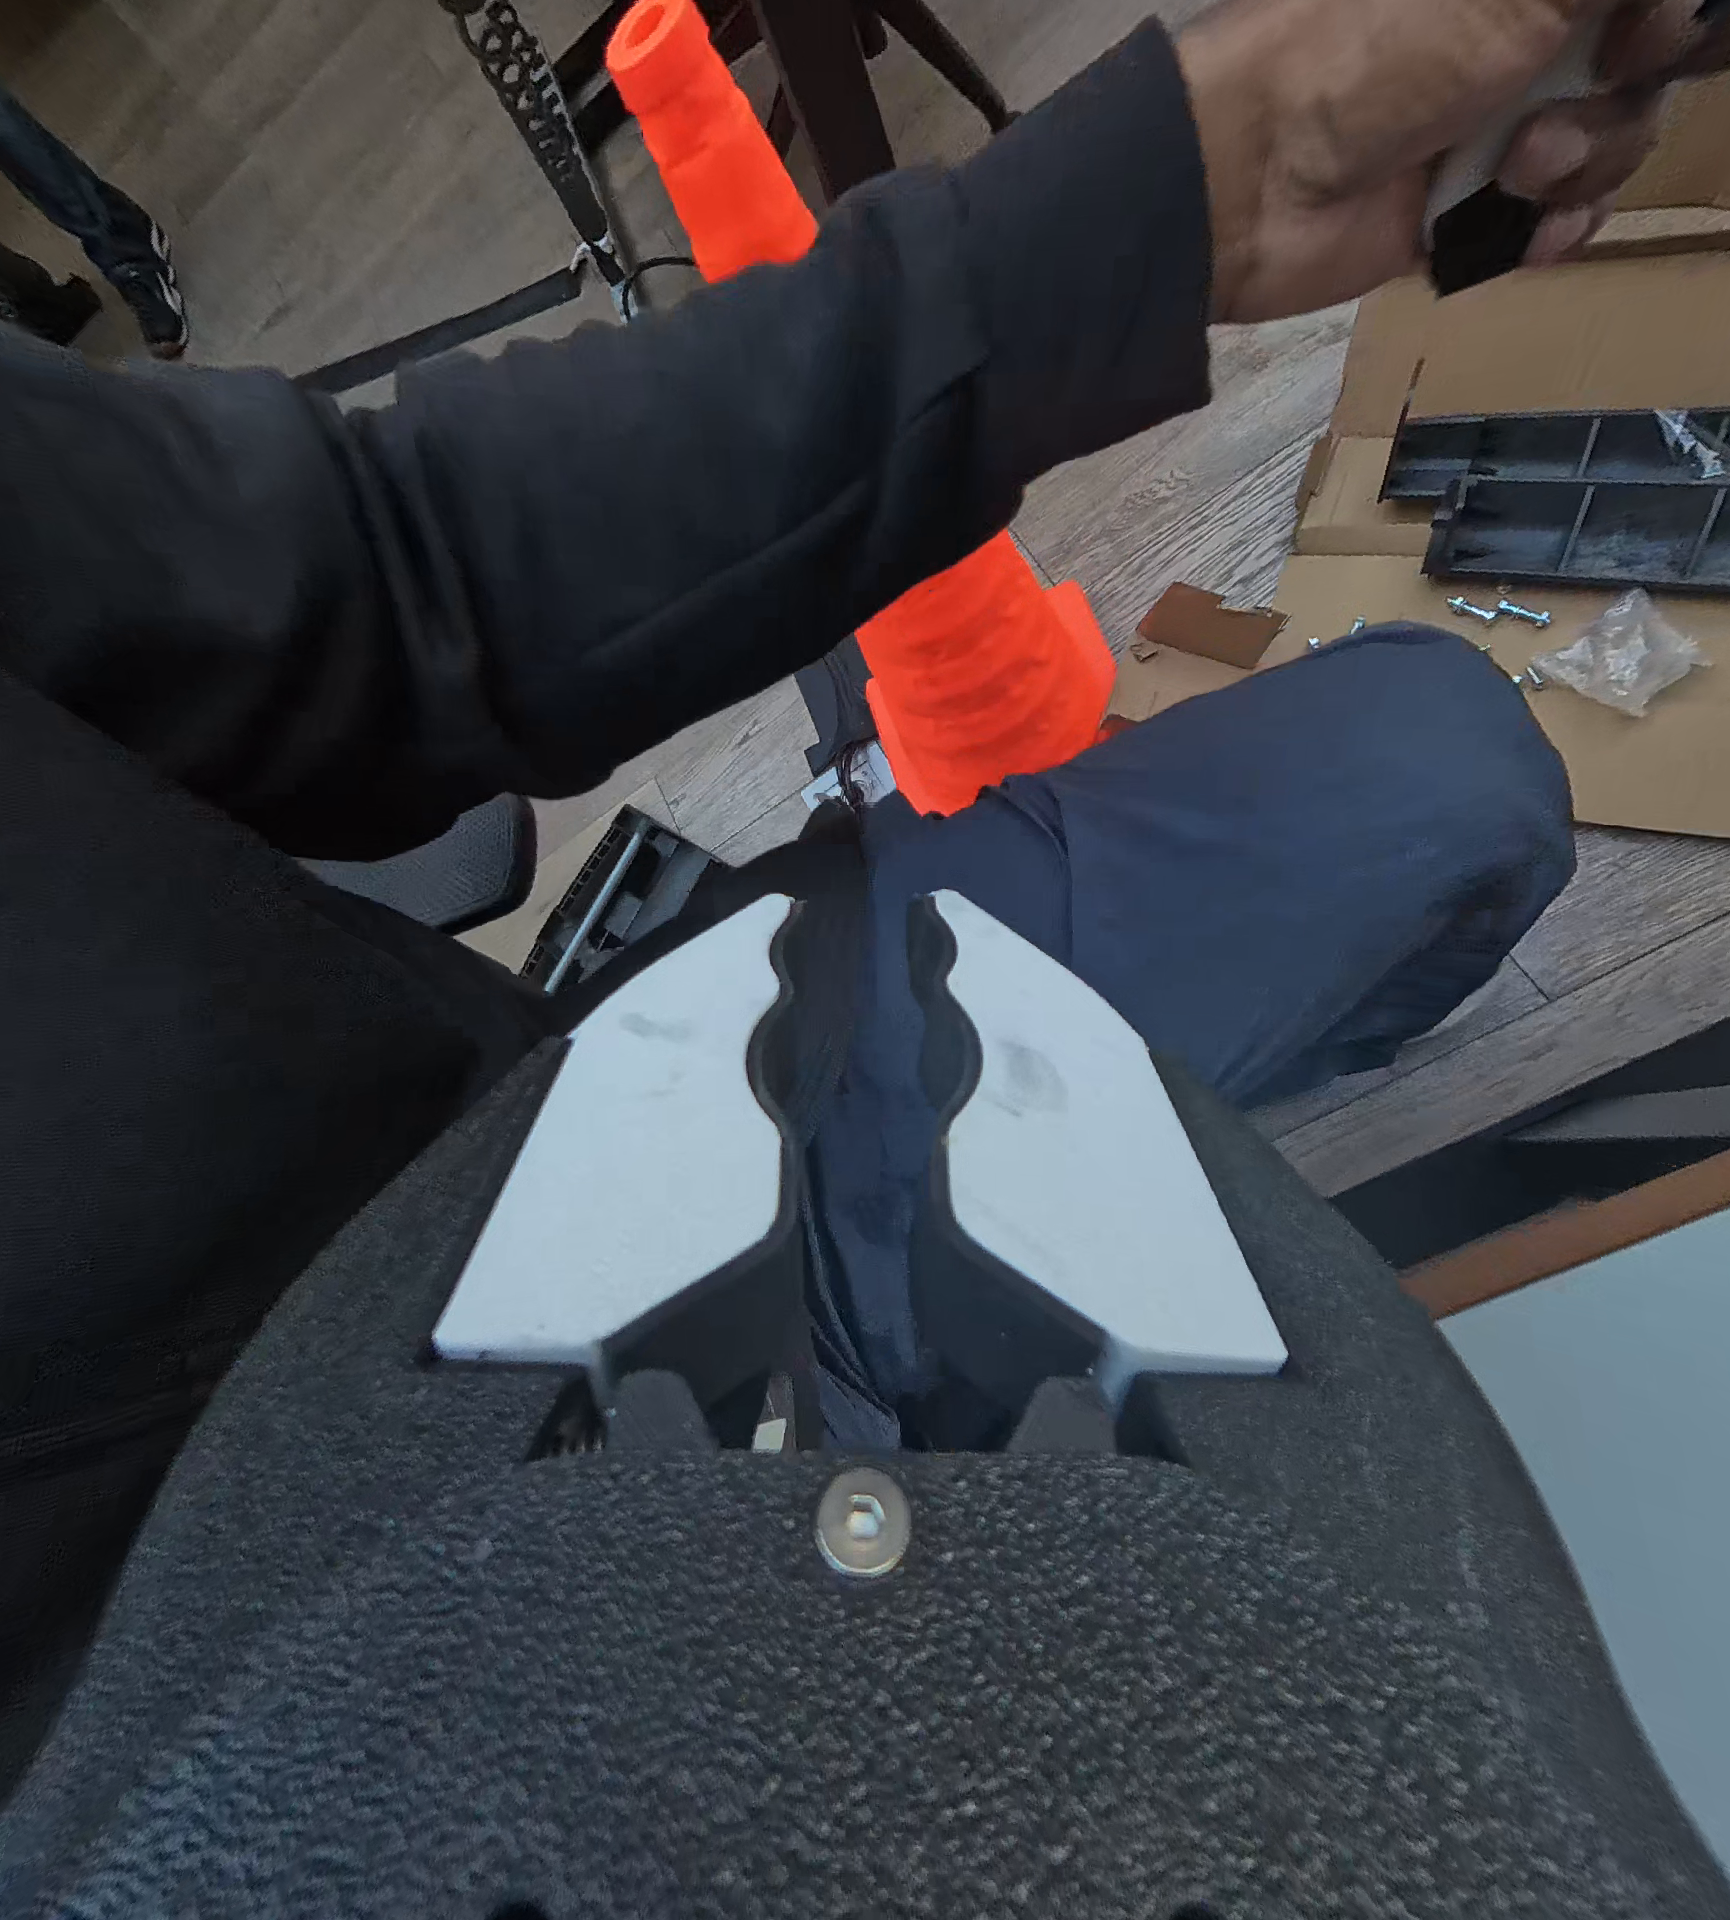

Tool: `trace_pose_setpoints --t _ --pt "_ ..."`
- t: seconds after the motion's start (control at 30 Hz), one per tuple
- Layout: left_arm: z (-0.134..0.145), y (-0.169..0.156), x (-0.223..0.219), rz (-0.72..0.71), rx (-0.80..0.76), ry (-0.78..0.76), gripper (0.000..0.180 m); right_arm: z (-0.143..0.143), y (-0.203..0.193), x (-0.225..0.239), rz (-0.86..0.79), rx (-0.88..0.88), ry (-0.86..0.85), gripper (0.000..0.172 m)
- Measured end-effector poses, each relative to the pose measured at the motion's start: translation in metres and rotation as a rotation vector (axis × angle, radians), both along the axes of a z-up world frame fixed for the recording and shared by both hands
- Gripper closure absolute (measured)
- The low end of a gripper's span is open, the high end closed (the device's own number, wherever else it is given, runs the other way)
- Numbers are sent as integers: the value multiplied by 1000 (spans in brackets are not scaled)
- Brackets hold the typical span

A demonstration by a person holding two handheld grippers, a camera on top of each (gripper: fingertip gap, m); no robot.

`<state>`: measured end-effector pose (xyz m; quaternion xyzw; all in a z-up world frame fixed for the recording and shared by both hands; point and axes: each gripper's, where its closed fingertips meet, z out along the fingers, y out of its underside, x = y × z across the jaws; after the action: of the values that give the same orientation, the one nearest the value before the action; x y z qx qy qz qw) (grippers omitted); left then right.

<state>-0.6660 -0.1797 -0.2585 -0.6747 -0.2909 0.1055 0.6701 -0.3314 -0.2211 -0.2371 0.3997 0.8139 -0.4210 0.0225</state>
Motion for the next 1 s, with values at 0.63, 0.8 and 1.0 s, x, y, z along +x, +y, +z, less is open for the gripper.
trace_pose_setpoints --t 0.63,0.8,1.0 --pt "16 3 -421 -83 604 -224 59 59 35 -303 -331 -171 1 153" --pt "13 -1 -416 -297 726 -229 74 57 94 -423 -499 -235 50 153" --pt "-8 -6 -408 -277 671 -234 78 30 156 -537 -593 -228 66 146"
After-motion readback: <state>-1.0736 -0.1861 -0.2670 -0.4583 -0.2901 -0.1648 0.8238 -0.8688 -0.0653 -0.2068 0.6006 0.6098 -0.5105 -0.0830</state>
